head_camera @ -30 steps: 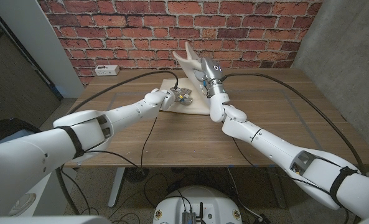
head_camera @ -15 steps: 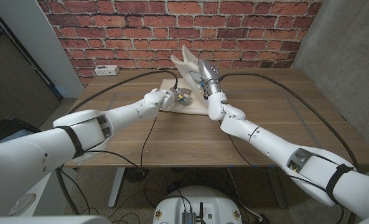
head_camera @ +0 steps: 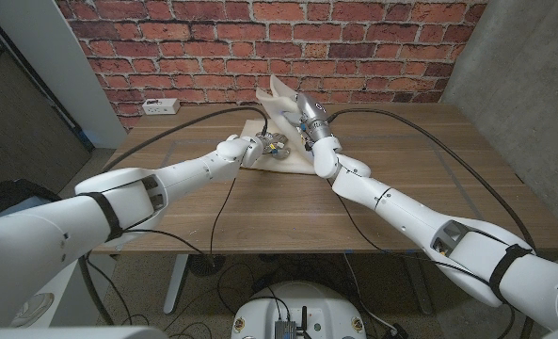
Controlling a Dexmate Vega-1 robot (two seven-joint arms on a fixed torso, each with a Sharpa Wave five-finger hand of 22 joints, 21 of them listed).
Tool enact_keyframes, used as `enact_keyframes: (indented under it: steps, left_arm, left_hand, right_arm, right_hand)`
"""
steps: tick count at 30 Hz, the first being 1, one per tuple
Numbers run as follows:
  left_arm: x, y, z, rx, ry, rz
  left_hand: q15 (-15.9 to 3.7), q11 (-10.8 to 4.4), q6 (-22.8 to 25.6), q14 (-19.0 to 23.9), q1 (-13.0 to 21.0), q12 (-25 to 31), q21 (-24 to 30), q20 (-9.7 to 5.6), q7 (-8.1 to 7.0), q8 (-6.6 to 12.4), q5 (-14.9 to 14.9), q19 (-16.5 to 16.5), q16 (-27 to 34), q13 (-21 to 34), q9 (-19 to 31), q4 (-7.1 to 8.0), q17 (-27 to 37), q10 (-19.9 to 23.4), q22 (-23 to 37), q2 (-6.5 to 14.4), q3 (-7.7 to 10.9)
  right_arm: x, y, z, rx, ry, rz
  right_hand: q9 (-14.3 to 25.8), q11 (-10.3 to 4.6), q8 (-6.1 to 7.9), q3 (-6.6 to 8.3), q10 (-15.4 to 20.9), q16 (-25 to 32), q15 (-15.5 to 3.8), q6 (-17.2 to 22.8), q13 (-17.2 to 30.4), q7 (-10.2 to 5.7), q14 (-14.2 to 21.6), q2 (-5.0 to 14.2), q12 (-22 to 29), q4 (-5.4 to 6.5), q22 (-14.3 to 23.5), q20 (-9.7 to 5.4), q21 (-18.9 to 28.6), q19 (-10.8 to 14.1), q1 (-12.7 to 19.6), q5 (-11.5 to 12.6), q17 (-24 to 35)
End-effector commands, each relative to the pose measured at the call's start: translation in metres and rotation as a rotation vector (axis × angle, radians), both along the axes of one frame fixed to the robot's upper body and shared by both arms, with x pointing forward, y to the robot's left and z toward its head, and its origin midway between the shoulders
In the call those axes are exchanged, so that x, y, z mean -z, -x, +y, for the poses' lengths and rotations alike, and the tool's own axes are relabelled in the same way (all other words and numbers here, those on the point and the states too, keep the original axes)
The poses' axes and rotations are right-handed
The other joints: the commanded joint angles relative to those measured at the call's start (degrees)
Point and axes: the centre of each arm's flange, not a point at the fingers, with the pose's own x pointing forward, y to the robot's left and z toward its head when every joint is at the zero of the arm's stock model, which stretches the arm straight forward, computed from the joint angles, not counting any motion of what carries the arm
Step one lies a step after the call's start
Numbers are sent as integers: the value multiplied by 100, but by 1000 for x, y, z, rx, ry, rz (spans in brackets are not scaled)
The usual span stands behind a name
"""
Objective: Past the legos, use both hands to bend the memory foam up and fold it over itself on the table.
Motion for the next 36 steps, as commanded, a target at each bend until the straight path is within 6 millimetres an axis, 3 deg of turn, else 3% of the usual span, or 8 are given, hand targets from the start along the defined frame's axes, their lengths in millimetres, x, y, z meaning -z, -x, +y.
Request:
enact_keyframes:
  steps: [1,9,11,14,17,19,25,36]
  left_arm:
    - [2,3,8,-47,-15,54]
    - [1,6,10,-55,-13,50]
    - [-3,9,11,-56,-5,46]
    - [-6,13,11,-59,-4,12]
    - [-9,16,13,-62,8,-23]
    - [-10,20,14,-63,14,-46]
    - [-15,33,15,-69,26,-107]
    - [-22,55,17,-87,43,-179]
  left_hand:
    - [11,-1,81,59,42,44,26,-43,-33,48,-25,94,52,28,30,-462,26,-8,37,501,502]
    - [42,-24,227,213,12,88,28,-48,-40,89,-69,132,112,27,30,-447,37,124,37,478,509]
    - [43,-50,448,371,-58,117,32,-40,-112,145,-118,186,154,23,28,-454,41,233,34,362,457]
    - [-53,-162,1019,739,-348,209,-13,69,-281,218,-179,247,177,15,20,-534,5,651,23,-9,157]
    - [-81,-161,1258,1018,-456,256,-28,190,-343,217,-162,337,201,12,13,-580,-16,907,16,-145,35]
    - [-137,-148,1479,1158,-481,297,-19,176,-334,233,-145,472,184,12,11,-635,-33,1127,11,-220,-19]
    - [-172,-148,1746,1511,-411,335,25,297,-351,202,-118,817,178,14,9,-759,-58,1465,1,-216,-2]
    - [-180,-132,1731,1630,-361,274,72,292,-387,125,-112,1091,139,14,11,-816,-59,1475,-2,-181,32]
  right_arm:
    - [-1,-5,6,-23,12,67]
    - [-1,-7,8,-14,23,75]
    - [-2,-8,8,-4,28,70]
    - [-1,-9,9,2,35,65]
    - [-1,-9,9,7,40,60]
    - [-1,-9,9,14,41,56]
    - [-1,-12,9,31,47,56]
    - [1,-14,11,46,63,58]
  right_hand:
    - [18,216,-44,50,260,7,-26,46,10,39,104,62,-19,-15,-3,-6,30,-6,68,26,10]
    - [21,207,-72,57,289,-3,-46,70,13,49,135,55,-56,-23,-6,-10,32,-56,80,29,5]
    - [21,214,-77,56,293,-3,-30,69,14,57,139,58,-61,-19,-6,-11,32,-62,77,29,5]
    - [22,199,-81,59,315,-2,-34,80,15,61,151,60,-63,-20,-7,-10,35,-67,80,30,6]
    - [23,208,-90,59,306,-10,-51,86,16,57,143,61,-81,-18,-8,-11,38,-77,79,30,7]
    - [23,209,-96,55,307,-11,-61,90,16,60,139,57,-89,-19,-8,-5,37,-88,79,30,12]
    - [24,204,-113,57,318,-23,-51,94,18,52,140,55,-108,-17,-10,-12,37,-116,78,30,8]
    - [26,209,-140,65,351,-34,-62,111,21,59,181,48,-136,-23,-12,-18,46,-139,86,33,-6]
